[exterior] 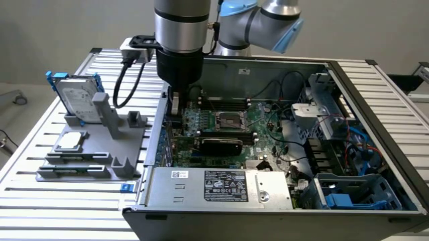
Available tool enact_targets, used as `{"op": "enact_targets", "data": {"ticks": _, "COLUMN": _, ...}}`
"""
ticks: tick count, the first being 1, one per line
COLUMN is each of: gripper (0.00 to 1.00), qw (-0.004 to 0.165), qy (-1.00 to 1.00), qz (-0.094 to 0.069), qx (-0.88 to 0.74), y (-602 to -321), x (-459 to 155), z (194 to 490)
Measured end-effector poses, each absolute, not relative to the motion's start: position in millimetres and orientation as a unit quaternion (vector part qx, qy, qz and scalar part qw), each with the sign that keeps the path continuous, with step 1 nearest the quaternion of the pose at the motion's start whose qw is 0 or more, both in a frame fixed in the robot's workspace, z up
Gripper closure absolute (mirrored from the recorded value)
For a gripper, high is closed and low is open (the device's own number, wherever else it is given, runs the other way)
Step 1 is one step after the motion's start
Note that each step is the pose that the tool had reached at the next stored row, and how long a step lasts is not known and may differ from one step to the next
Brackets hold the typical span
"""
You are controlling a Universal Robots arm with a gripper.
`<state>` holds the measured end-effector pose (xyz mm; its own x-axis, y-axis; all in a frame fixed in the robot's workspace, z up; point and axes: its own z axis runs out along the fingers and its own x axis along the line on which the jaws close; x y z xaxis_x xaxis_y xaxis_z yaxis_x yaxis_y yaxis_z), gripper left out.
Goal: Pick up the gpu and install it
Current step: 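Press down on the gpu until it lock into place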
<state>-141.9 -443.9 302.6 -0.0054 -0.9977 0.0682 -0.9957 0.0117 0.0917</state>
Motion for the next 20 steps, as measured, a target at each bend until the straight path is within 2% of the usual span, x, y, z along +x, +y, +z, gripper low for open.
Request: {"op": "enact_targets", "data": {"ticks": 20, "gripper": 0.89, "qw": 0.057, "qy": -0.708, "qz": -0.008, "qx": 0.704, "y": -443.8, "x": -82.2, "z": 302.5}}
